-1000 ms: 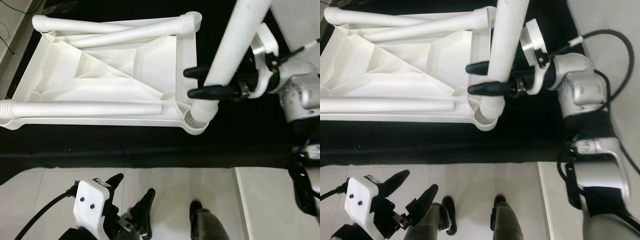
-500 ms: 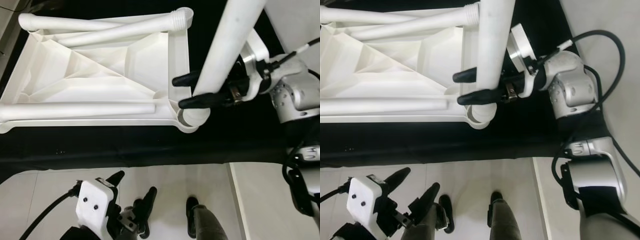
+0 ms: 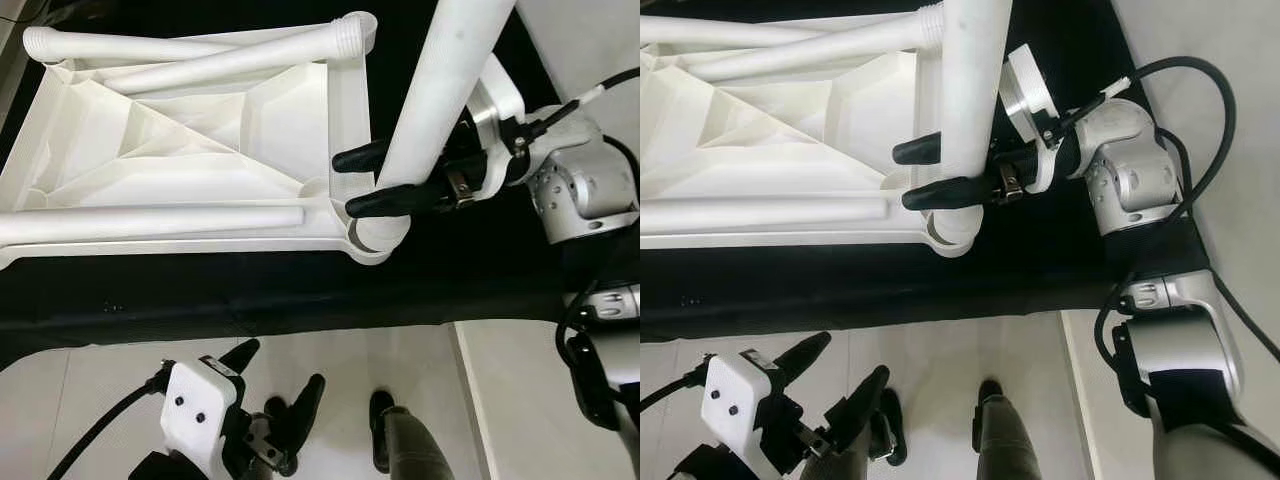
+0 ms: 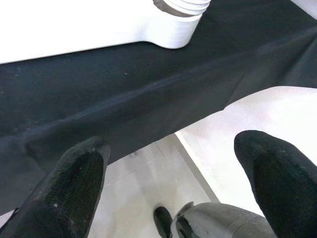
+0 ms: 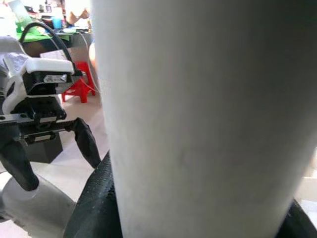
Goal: Building children table
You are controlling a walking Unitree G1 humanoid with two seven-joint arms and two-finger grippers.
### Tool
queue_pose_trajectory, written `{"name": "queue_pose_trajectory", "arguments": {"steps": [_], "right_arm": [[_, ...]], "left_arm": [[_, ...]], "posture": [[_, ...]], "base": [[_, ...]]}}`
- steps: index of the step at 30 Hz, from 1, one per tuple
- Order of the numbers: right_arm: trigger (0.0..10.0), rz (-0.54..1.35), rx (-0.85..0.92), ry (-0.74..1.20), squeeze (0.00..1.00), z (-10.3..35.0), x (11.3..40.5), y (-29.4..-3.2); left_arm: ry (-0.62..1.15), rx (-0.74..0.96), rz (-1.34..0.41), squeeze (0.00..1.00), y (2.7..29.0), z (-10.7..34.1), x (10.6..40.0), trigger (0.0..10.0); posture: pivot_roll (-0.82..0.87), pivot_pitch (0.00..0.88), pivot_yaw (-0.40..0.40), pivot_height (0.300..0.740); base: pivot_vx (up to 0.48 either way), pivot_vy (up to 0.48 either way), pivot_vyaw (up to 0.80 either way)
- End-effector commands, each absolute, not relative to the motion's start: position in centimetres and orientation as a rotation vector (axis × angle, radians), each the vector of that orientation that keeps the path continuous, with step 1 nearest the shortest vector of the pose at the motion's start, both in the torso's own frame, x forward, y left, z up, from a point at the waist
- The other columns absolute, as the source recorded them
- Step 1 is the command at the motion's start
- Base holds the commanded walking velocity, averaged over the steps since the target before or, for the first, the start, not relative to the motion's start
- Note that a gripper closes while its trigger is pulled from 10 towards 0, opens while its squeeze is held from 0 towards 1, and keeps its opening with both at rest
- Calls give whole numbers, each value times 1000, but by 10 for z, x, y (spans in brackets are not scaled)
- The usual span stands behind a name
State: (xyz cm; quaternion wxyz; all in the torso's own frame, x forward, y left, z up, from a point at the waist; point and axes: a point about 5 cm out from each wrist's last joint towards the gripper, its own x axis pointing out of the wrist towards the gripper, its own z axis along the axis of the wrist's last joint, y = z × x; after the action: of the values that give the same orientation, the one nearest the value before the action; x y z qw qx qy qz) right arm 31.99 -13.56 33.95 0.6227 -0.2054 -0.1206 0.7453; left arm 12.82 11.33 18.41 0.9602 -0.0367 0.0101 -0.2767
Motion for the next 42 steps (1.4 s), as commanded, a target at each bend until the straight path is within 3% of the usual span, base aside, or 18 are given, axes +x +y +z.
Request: {"name": "queue_pose_trajectory", "arguments": {"steps": [1, 20, 42], "right_arm": [[10000, 1757, -450, -207, 0, 322, 320, -128], [10000, 1673, -434, -261, 0, 327, 329, -112], [10000, 1763, -465, -115, 0, 318, 326, -122]], "left_arm": [[47, -70, -564, 0, 113, 179, 127, 10000], [24, -65, -567, 0, 111, 178, 132, 10000], [9, -65, -560, 0, 110, 178, 136, 10000]], "posture": [[24, 438, 67, 740], [17, 430, 54, 740], [5, 435, 39, 740]], "base": [[0, 0, 0], [0, 0, 0], [0, 0, 0]]}}
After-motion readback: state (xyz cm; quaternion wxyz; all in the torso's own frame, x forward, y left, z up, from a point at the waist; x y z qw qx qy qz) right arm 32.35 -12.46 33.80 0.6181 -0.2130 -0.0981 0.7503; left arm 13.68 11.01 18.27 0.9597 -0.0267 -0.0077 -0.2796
